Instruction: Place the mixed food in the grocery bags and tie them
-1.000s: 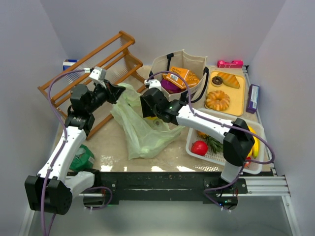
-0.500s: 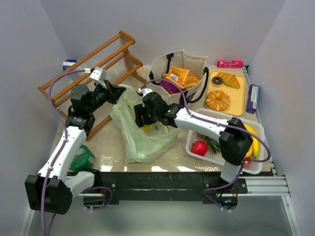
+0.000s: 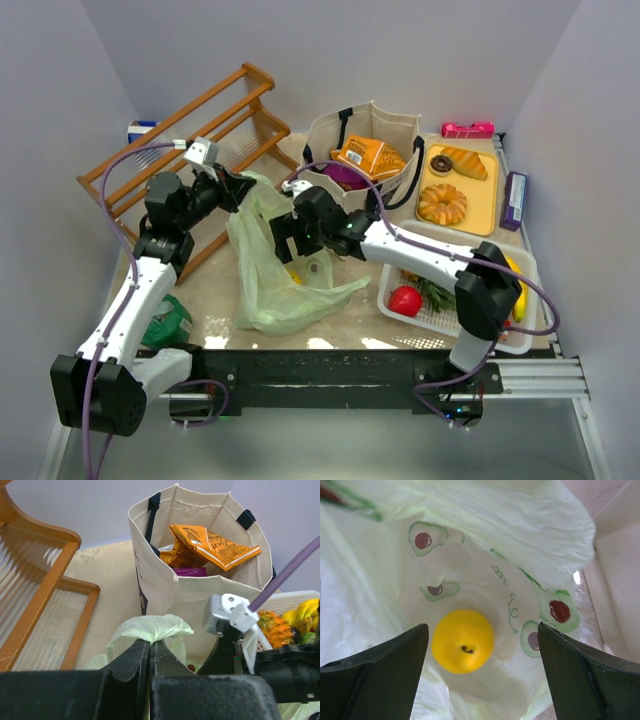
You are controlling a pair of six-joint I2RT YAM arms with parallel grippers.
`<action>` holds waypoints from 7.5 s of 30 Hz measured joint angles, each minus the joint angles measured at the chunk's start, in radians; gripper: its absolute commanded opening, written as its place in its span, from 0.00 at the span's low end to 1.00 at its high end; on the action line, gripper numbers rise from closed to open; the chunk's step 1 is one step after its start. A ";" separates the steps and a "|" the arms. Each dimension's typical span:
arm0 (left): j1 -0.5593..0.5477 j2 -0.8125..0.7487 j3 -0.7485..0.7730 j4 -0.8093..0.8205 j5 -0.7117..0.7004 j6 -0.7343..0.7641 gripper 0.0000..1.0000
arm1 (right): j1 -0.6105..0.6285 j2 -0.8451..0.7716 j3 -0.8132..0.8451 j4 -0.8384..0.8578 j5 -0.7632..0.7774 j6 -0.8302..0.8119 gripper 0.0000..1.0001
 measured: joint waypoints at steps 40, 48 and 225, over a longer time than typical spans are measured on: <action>-0.024 0.029 0.000 -0.031 -0.033 0.024 0.00 | -0.595 -0.721 -0.649 -0.515 -0.096 0.275 0.76; -0.024 0.029 0.000 -0.031 -0.033 0.024 0.00 | -0.596 -0.694 -0.729 -0.405 -0.163 0.311 0.76; -0.036 0.027 0.000 -0.030 -0.026 0.025 0.00 | 0.014 -0.317 -0.206 0.196 -0.461 0.117 0.00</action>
